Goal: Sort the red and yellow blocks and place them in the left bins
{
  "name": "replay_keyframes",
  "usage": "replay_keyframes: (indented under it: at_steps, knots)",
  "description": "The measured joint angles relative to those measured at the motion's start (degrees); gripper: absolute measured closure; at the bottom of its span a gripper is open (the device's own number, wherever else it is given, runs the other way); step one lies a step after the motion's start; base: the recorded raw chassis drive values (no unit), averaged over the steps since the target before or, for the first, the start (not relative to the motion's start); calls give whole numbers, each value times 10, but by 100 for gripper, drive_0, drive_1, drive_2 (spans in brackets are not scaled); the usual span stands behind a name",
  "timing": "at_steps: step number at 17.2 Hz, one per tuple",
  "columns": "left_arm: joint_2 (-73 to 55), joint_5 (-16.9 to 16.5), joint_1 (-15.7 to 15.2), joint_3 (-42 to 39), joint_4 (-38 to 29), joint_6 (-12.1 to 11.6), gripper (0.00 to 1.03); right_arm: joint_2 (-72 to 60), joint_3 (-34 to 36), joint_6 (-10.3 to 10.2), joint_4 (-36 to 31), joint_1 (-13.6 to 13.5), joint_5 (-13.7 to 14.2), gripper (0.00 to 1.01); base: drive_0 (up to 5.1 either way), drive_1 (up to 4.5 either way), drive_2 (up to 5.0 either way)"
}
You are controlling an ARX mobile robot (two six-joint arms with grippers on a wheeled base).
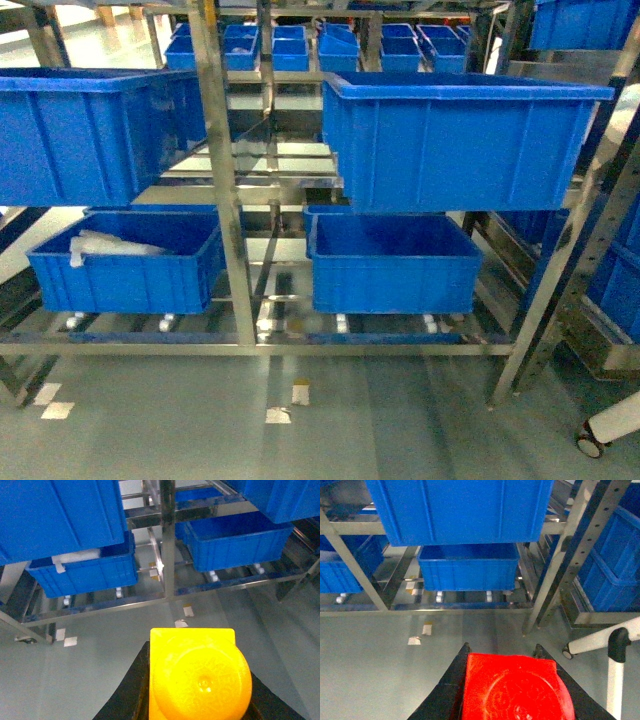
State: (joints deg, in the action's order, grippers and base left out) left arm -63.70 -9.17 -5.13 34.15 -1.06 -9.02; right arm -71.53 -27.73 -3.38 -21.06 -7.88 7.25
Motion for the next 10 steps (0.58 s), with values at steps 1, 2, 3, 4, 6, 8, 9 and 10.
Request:
replay_keyframes:
  at_steps: [1, 2, 3, 4, 6, 8, 9, 10]
  knots:
    - [0, 0, 0, 0, 0, 0, 76, 0, 0, 0, 1, 0, 0, 73, -496, 249, 249]
    - [0, 0, 0, 0, 0, 0, 76, 0, -1, 0, -2, 0, 0, 73, -496, 249, 249]
    - [0, 0, 0, 0, 0, 0, 76, 0, -1, 0, 1, 0, 0, 73, -496, 249, 249]
    - [0, 1, 0, 0, 0, 0, 76, 2, -1, 0, 0, 0, 0, 73, -496, 249, 249]
    - [0, 0, 0, 0, 2, 0, 76, 0, -1, 0, 0, 0, 0, 73, -496, 249, 249]
    - [0, 0, 0, 0, 0, 0, 76, 0, -1, 0, 2, 0, 0, 73, -496, 249, 249]
    - [0, 2, 0, 0, 0, 0, 76, 0, -1, 0, 0, 0, 0, 73, -496, 249, 249]
    - [0, 2, -1, 0, -2, 0, 76, 0, -1, 0, -1, -1, -1, 73, -496, 249, 249]
